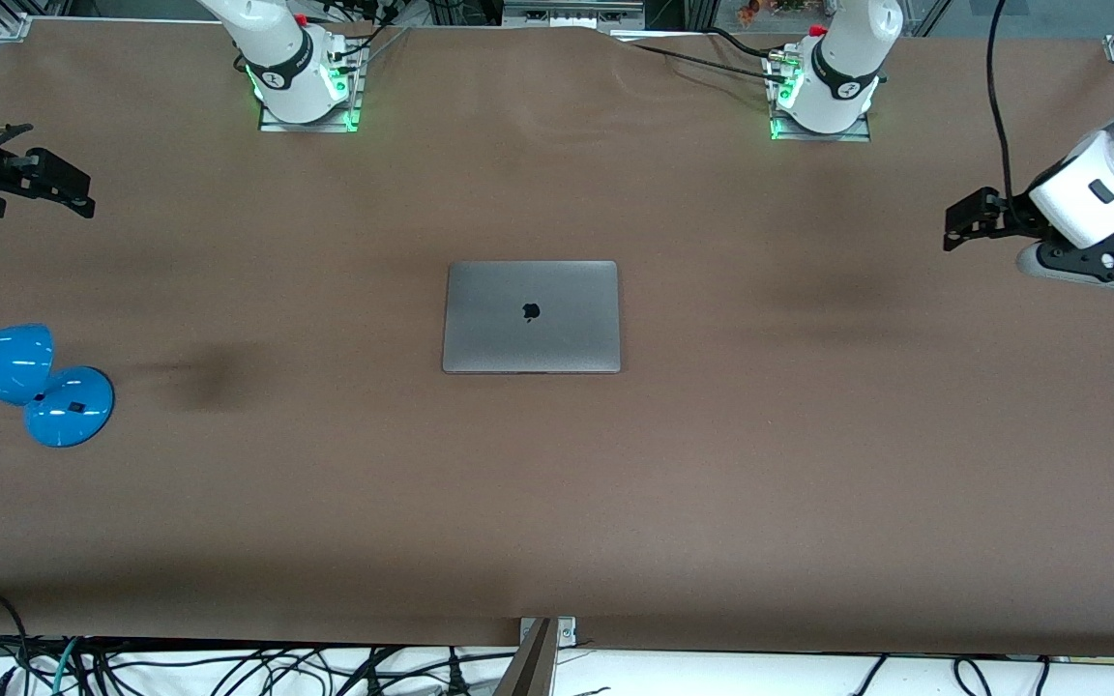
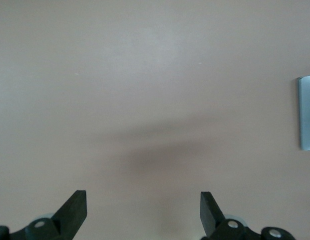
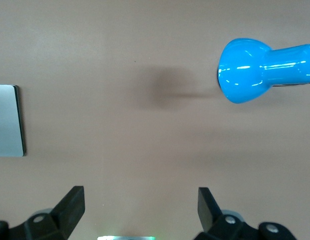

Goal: Close laptop with both arms from behind

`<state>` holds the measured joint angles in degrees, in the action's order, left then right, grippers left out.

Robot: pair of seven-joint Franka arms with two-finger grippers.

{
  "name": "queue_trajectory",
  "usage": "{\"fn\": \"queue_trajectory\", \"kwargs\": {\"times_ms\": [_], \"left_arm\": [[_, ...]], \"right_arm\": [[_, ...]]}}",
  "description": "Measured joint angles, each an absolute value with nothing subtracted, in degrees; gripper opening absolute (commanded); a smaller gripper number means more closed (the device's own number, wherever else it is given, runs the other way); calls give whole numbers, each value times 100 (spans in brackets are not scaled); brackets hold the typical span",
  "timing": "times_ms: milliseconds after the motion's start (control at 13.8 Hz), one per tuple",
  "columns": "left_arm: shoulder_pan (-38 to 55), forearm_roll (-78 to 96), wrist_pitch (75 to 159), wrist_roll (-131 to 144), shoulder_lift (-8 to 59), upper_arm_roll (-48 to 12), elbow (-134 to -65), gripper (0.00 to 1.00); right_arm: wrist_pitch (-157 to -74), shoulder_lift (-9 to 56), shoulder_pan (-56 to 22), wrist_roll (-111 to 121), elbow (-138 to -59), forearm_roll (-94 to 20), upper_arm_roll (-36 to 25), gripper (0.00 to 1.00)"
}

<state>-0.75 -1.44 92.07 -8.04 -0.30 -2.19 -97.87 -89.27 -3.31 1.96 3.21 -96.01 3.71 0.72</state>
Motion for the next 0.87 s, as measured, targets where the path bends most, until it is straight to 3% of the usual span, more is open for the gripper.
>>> {"fn": "queue_trajectory", "kwargs": {"times_ms": [867], "left_arm": [[-140,-202,8985,-689,-96,-253,-9518,100]], "right_arm": [[-8922,-274,190,59,-9612,135,107,100]]}}
